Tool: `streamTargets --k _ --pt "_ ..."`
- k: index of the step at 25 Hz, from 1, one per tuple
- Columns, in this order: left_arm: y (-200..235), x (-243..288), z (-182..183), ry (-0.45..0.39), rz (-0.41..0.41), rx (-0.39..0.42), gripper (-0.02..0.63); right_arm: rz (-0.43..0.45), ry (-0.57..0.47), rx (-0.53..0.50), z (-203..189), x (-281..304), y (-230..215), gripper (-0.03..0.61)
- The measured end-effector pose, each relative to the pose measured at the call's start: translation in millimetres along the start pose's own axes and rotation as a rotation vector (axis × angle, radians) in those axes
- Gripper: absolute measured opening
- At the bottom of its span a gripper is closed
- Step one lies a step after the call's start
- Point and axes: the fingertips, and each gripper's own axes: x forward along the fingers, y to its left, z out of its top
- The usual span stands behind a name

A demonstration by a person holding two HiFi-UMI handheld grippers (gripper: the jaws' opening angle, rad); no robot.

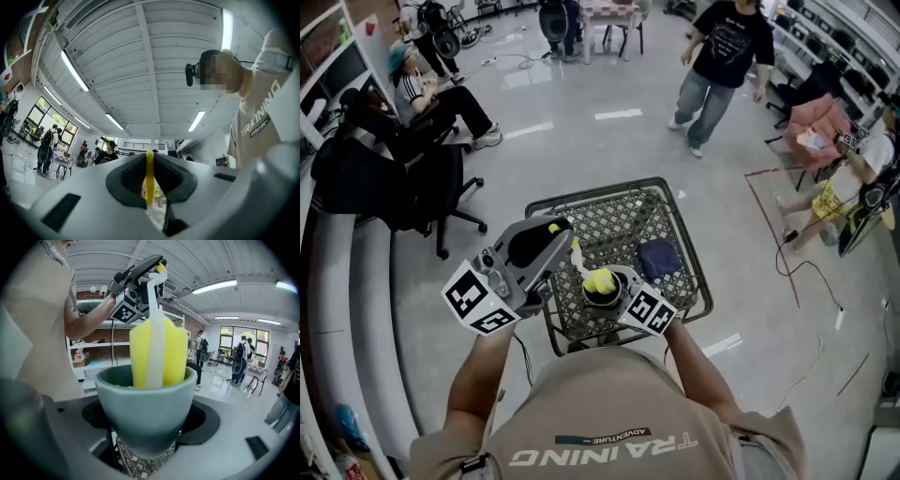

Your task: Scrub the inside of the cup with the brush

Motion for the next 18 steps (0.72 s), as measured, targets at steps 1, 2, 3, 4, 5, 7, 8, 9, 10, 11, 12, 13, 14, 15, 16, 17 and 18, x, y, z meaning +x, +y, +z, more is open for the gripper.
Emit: streamTargets --k 1,2,3,4,5,7,8,9,10,11,12,13,14,15,16,17,18 --pt "-2 2 -7 0.014 -0.008 -0.018 0.052 -0.001 -0.002 -0.004 3 0 -1 0.396" --pt "-4 2 -15 0.027 -0.016 -0.039 0.052 -0.001 -0.007 -0.006 6 0 0 0.396" --pt "-6 2 -22 0.039 -0.022 -0.058 0.051 0.002 -0.011 -0.008 10 1 1 0.396" --pt "-9 2 -29 0.048 -0.027 -0.073 0.052 0.007 -0.015 -0.015 13 2 3 0.396" --pt "-12 3 -35 0.055 -0.032 -0.082 0.052 0.013 -0.017 -0.025 16 3 5 0.396" --pt "-17 4 -46 0.063 -0.046 -0.087 0.052 0.028 -0.016 -0.05 22 6 10 0.396" --pt "-19 5 -49 0.065 -0.052 -0.085 0.052 0.037 -0.007 -0.067 24 8 13 0.396" --pt "-21 6 -52 0.067 -0.053 -0.079 0.052 0.045 0.011 -0.088 24 10 16 0.396" --pt "-22 7 -54 0.072 -0.051 -0.07 0.052 0.053 0.03 -0.107 23 11 20 0.396" --pt "-22 8 -55 0.077 -0.045 -0.059 0.052 0.062 0.042 -0.12 23 12 23 0.396" --pt "-21 9 -56 0.082 -0.037 -0.049 0.051 0.071 0.045 -0.124 23 13 27 0.396" --pt "-20 8 -57 0.085 -0.027 -0.041 0.052 0.077 0.044 -0.124 22 14 31 0.395" --pt "-18 7 -58 0.086 -0.014 -0.036 0.051 0.08 0.042 -0.126 21 15 34 0.395" --pt "-16 5 -59 0.086 -0.001 -0.036 0.052 0.081 0.043 -0.134 20 15 38 0.395" --pt "-13 3 -58 0.083 0.01 -0.041 0.052 0.08 0.044 -0.147 20 15 40 0.394" --pt "-10 1 -58 0.079 0.02 -0.045 0.052 0.078 0.045 -0.161 19 15 41 0.395" --pt "-7 0 -56 0.074 0.024 -0.045 0.052 0.072 0.046 -0.175 19 16 39 0.394"
